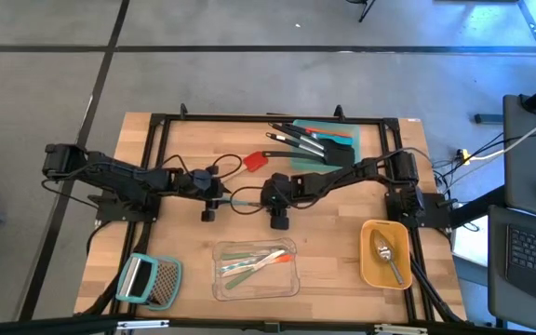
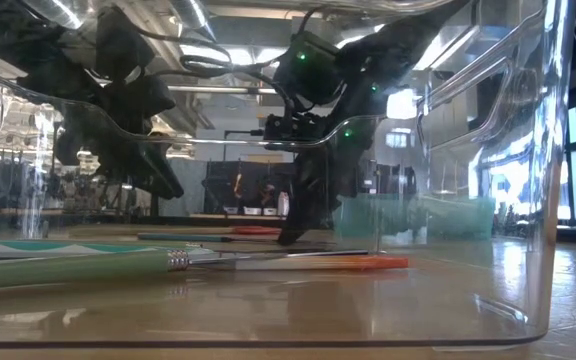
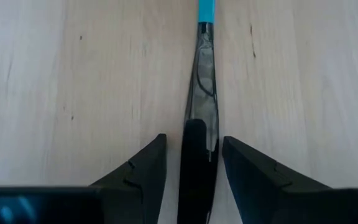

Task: Pick & Place Kitchen Items
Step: Put the blue table knife into the transparent bin

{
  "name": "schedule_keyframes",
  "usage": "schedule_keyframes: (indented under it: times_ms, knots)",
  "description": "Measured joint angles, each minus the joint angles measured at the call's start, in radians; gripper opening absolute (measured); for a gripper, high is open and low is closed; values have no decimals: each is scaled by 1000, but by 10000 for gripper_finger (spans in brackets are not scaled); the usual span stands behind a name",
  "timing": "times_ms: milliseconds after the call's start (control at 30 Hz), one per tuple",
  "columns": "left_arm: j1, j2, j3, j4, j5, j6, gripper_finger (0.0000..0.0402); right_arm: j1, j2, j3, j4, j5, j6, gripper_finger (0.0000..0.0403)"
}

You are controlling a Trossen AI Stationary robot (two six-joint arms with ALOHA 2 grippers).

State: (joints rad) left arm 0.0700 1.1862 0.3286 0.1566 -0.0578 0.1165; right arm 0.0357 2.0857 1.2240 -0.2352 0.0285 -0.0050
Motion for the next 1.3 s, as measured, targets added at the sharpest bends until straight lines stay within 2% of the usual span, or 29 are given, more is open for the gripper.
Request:
schedule_keyframes:
  times_ms: [200, 500, 633, 933, 1300]
  knots:
    - [-1, 0, 0, 2, 0, -2, 139, -22, 0, 0, -7, 0, 20, 154]
    - [-1, 0, 1, 5, -1, -8, 139, -30, 0, 0, -6, -1, 41, 93]
    - [-1, 0, 1, 5, -1, -9, 139, -33, 0, 1, -4, -20, 71, 89]
    - [-1, 0, 1, 5, -1, -7, 139, -41, 2, 0, 3, -154, 125, 86]
    - [-1, 0, 1, 5, -2, -7, 139, -45, 2, 0, 2, -153, 181, 85]
